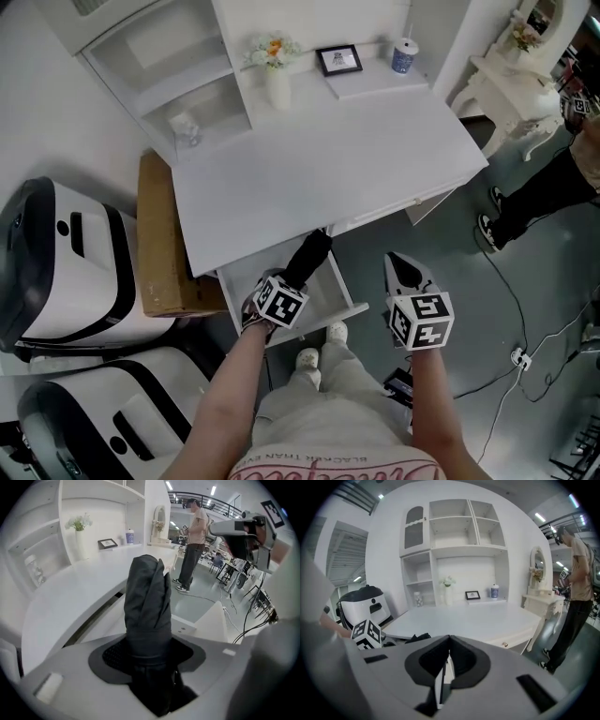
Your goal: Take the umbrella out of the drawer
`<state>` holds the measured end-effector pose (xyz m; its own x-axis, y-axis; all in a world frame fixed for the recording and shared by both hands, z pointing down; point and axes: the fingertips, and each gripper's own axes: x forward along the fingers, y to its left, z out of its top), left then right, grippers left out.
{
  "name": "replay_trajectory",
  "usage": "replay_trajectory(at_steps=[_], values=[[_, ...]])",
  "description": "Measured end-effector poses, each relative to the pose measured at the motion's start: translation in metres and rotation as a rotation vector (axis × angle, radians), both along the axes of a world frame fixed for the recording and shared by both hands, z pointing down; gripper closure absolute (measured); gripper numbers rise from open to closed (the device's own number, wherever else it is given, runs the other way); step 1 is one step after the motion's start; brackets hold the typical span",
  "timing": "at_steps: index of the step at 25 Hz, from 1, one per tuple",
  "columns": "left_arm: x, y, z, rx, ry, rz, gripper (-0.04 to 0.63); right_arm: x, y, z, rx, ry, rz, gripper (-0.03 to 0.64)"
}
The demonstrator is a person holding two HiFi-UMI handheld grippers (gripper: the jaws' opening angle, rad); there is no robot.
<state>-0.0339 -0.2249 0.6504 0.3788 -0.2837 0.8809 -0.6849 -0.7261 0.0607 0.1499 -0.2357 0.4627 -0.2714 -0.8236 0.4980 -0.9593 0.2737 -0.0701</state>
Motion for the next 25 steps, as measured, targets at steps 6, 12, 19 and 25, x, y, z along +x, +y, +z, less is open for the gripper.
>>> replay_trajectory(at_steps=[6,12,19,25], values=[[-0.004,-0.003,-0.031,0.058,0.049,-0.025,0.356,-0.012,-0.008,-0.023,0.048,0.010,-0.042,0.609],[-0.012,-0.019,-0.066,0.116,0.112,-0.083,0.356,-0.025,-0.018,-0.044,0.085,0.027,-0.091,0.609],[-0.025,-0.035,-0.105,0.202,0.164,-0.147,0.356,-0.037,-0.026,-0.069,0.135,0.035,-0.138,0.609],[-0.038,-0.050,-0.156,0.317,0.231,-0.223,0.356,-0.048,-0.031,-0.082,0.162,0.038,-0.176,0.609]])
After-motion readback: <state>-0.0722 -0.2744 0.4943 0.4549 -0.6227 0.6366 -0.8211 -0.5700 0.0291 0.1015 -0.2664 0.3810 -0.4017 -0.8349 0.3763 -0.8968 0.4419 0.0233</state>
